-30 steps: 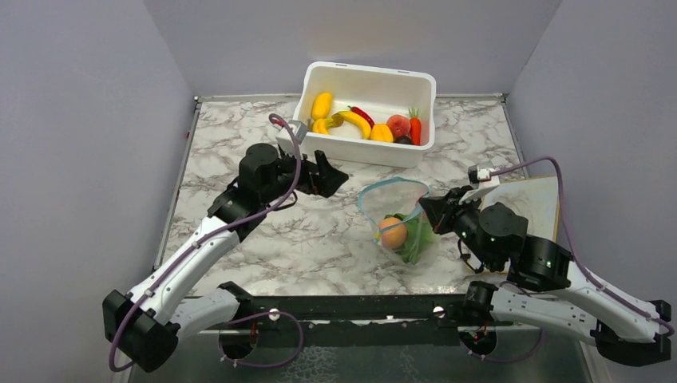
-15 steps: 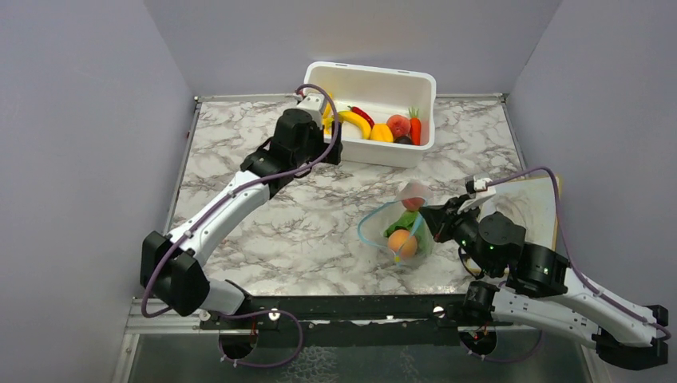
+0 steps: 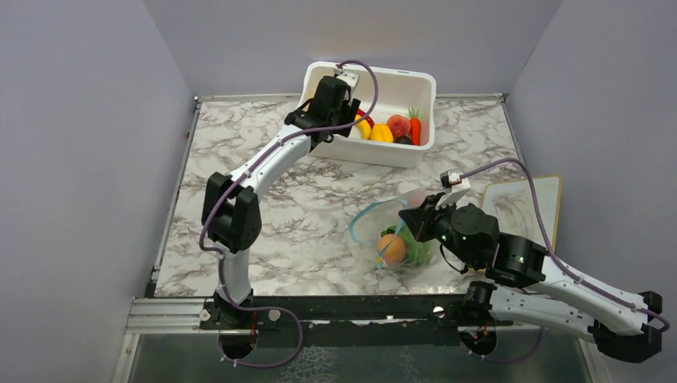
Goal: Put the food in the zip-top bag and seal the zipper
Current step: Pick up the fake fruit from the bin.
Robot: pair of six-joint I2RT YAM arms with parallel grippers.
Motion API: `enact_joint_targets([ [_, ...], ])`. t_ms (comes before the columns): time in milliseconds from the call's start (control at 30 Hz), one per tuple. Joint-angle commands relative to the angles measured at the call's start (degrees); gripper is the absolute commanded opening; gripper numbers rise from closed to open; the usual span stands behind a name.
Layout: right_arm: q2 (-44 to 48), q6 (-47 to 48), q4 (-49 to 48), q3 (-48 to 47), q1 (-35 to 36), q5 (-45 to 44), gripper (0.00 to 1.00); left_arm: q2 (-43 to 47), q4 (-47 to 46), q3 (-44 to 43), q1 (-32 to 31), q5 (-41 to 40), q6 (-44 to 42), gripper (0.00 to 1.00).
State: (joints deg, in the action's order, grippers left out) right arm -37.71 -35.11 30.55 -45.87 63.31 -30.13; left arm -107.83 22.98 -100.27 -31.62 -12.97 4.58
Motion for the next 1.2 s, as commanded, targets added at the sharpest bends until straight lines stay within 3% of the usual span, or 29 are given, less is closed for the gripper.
enact_joint_targets([
  [0, -1.65, 2.52, -4.58, -4.32, 0.24, 3.94, 0.01, -6.37, 3.95, -8.07, 1.99, -0.90, -8.70, 0.63],
  [133, -3.51, 2.25, -3.44, -5.90, 0.23, 4.86, 0.01, -12.84, 4.31, -15.41, 4.74, 1.71, -10.41, 0.66],
  [367, -4.13, 0.73, -3.26, -6.04, 0.24, 4.55, 0.01, -25.87, 4.52, -31.25, 5.36, -1.39, -19.80, 0.68],
  [500, -5.74, 1.84, -2.16, -7.91, 0.23, 3.53, 0.01, -31.03, 4.43, -37.15, 6.31, -2.12, -20.97, 0.68],
  [1167, -11.11, 2.24, -1.55, -10.55, 0.24, 2.45, 0.01, -44.35, -8.04, -42.44, 10.33, -0.71, -25.56, 0.72],
])
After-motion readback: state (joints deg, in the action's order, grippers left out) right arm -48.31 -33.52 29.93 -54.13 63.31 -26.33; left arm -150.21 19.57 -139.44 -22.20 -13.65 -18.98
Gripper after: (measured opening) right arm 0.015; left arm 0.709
